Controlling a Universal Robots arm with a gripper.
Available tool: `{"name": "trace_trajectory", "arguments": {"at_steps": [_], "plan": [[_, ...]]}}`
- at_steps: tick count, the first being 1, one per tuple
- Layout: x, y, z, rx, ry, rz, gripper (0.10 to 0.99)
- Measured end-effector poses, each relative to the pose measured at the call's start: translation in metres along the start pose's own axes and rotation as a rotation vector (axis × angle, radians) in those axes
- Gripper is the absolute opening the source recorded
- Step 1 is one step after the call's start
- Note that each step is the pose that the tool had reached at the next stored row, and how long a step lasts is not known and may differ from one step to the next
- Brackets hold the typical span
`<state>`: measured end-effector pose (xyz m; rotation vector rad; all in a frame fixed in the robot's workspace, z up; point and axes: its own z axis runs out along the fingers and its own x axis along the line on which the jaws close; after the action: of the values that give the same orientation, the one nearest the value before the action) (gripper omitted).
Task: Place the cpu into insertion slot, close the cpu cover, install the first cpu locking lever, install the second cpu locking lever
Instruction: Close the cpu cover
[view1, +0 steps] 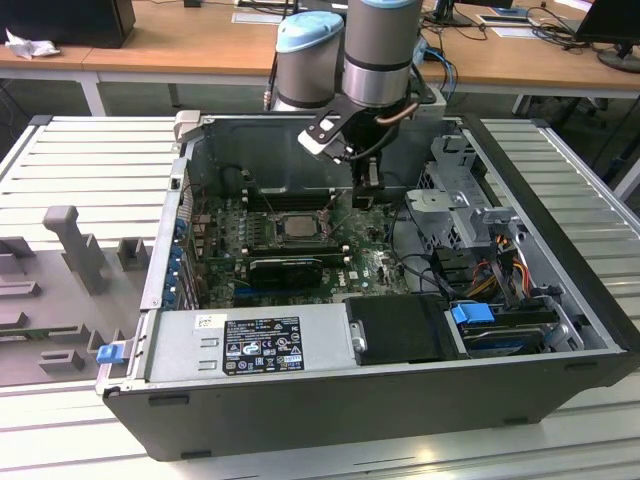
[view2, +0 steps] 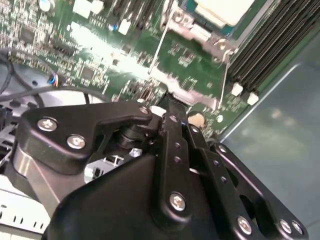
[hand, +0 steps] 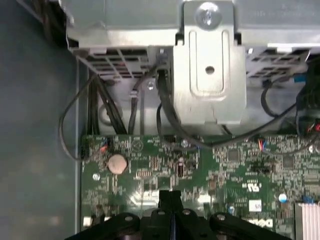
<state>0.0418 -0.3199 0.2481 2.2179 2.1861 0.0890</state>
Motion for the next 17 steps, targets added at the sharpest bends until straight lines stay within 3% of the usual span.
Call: {"name": "trace_trajectory", "arguments": {"at_steps": [2,4,9,14,17], "plan": [[0.0,-0.0072,-0.0003,0.0,0.0056,0.0,0.106],[-0.0004,-0.0295,-0.0015,0.0,0.0079,0.0,0.106],[-0.0006,-0.0551,0.0005,0.0,0.0078,0.001,0.106],[-0.0008,-0.0595,0.0144,0.002,0.0079,0.0,0.106],[-0.001,-0.071,0.0179,0.015,0.0077,0.0,0.106]]}}
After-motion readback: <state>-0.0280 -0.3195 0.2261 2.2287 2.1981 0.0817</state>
